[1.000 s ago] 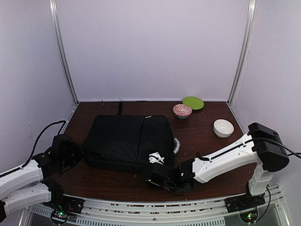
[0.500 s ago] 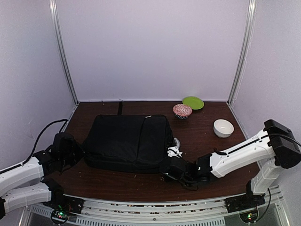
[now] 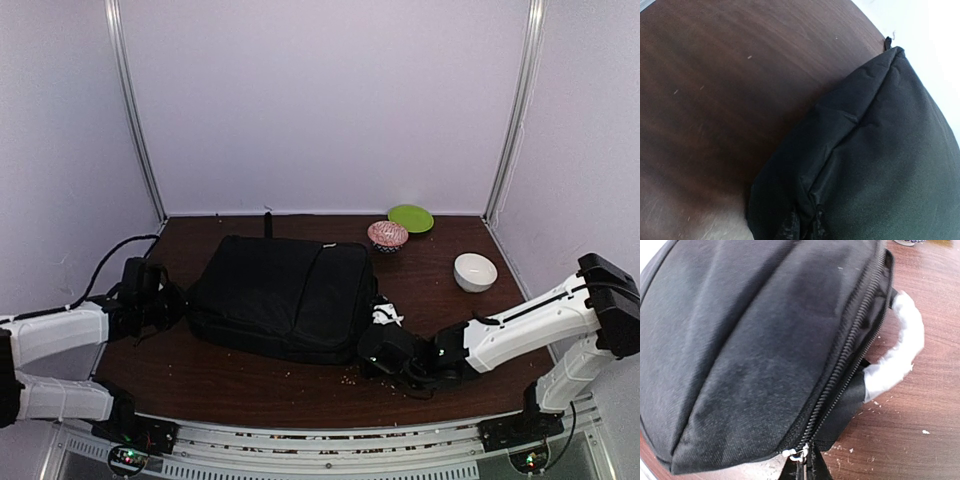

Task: Pack the student bag
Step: Zip the student bag at the center of the board.

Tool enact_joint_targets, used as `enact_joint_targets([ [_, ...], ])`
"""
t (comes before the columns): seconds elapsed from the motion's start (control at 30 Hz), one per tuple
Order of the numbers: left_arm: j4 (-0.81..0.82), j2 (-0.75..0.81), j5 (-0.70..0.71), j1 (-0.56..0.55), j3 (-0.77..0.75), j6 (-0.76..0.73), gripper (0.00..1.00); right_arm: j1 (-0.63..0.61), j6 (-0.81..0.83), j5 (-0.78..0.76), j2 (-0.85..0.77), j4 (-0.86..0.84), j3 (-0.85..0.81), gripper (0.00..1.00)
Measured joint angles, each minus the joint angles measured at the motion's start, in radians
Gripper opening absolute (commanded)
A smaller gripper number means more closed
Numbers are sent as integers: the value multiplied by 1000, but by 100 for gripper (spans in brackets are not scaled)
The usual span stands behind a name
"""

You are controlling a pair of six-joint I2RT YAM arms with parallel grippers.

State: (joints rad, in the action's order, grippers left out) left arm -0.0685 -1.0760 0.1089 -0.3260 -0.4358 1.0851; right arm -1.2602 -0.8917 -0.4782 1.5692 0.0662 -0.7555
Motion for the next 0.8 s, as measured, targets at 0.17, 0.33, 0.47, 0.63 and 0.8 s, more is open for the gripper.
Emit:
enact_joint_targets([
  [0.17,25,-200,-60,39,-144,-76,0,-26,16,-1,0,5,-6,0],
  [0.33,61,-335,-130,75,-241,-112,0,-43,26,1,0,4,-12,0],
  [0.47,82,-407,-173,92,-296,-119,0,-48,28,2,0,3,-20,0],
  [0.63,98,-485,-208,95,-363,-119,0,-48,17,-15,-13,11,-21,0],
  [0.8,102,-514,-223,94,-389,-120,0,-47,2,-28,-55,14,-10,0],
])
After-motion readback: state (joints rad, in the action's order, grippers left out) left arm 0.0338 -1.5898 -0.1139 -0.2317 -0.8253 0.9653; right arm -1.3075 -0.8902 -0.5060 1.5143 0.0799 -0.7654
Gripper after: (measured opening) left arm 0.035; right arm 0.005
